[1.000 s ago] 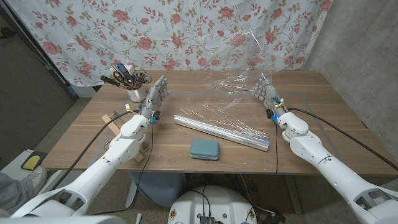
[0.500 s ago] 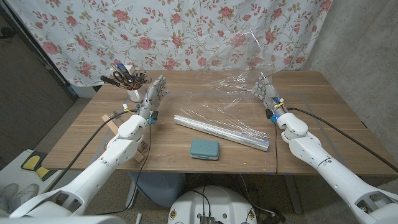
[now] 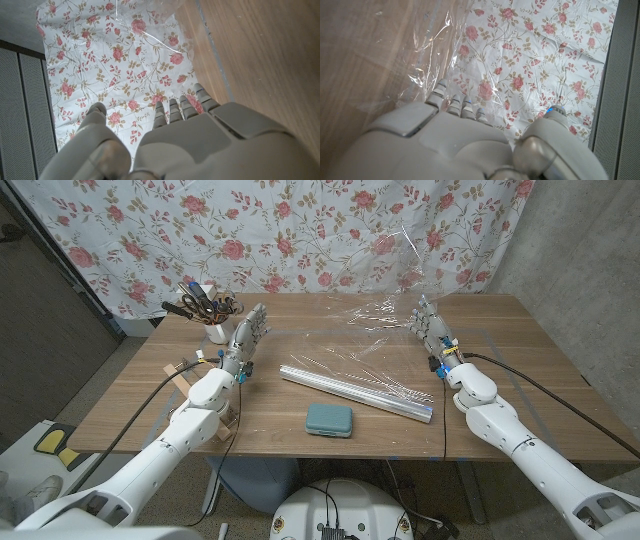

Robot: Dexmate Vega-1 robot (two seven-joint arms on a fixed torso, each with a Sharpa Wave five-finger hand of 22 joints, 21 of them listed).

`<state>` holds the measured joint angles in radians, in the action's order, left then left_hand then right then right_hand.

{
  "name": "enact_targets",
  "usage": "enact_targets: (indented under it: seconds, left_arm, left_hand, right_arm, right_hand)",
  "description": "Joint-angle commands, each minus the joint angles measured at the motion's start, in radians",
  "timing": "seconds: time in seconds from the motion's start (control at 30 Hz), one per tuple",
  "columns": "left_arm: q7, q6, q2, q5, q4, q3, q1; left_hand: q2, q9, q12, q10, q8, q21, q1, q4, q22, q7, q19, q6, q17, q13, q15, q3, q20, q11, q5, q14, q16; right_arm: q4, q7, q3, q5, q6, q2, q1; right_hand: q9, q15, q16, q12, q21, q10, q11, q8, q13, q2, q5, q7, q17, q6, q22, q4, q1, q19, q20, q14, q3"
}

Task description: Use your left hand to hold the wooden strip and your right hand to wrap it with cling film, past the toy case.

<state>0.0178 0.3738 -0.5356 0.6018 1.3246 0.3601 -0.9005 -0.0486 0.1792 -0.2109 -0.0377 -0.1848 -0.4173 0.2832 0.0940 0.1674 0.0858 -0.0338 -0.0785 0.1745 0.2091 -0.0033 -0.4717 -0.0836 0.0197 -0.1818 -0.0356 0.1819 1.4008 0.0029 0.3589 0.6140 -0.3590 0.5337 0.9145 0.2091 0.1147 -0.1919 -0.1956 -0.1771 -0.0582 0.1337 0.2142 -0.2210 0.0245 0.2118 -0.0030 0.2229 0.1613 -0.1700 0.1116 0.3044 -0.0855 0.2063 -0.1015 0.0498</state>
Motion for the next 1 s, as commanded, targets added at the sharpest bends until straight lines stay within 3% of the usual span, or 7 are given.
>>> enact_targets:
  seconds: [0.03,0.3,1.0]
  left_arm:
    - [0.035,0.078,0.026,0.019,-0.041,0.0,-0.025]
    - [0.073,0.103,-0.017,0.03,0.03,-0.019,-0.071]
    - [0.014,0.165,-0.069,-0.123,0.039,-0.01,-0.074]
  left_hand:
    - [0.003,0.005,-0.001,0.004,-0.006,0.007,0.008,0.008,0.003,-0.001,0.005,-0.004,0.003,0.0,0.0,-0.003,0.008,-0.001,-0.002,0.005,0.003]
    - [0.004,0.005,-0.001,0.005,-0.006,0.016,0.009,0.011,0.003,-0.003,0.009,-0.004,0.003,-0.001,-0.003,-0.002,0.017,-0.003,-0.002,0.018,-0.001]
    - [0.008,0.005,-0.001,0.008,-0.004,0.036,0.011,0.016,0.004,-0.009,0.02,-0.002,0.002,-0.003,0.005,0.001,0.024,0.0,-0.002,0.041,-0.005]
  right_arm:
    - [0.073,-0.045,-0.003,-0.019,0.028,0.023,0.041]
    - [0.091,-0.043,-0.001,-0.017,0.049,0.035,0.046]
    - [0.021,-0.025,0.012,-0.025,0.068,0.029,-0.004]
  right_hand:
    - [0.002,0.0,0.002,0.0,0.004,-0.004,0.004,-0.004,-0.001,0.001,-0.004,0.004,0.0,0.005,-0.001,0.009,0.011,0.013,0.002,-0.011,0.0]
    - [0.002,-0.003,0.002,0.002,0.003,-0.012,0.001,-0.007,0.001,0.0,-0.004,0.008,-0.001,0.012,-0.001,0.009,0.013,0.021,0.001,-0.019,0.0]
    - [0.001,-0.004,-0.001,-0.001,0.0,-0.015,0.006,-0.007,0.003,-0.005,-0.005,0.009,-0.003,0.013,-0.001,0.008,0.015,0.03,0.004,-0.026,0.001]
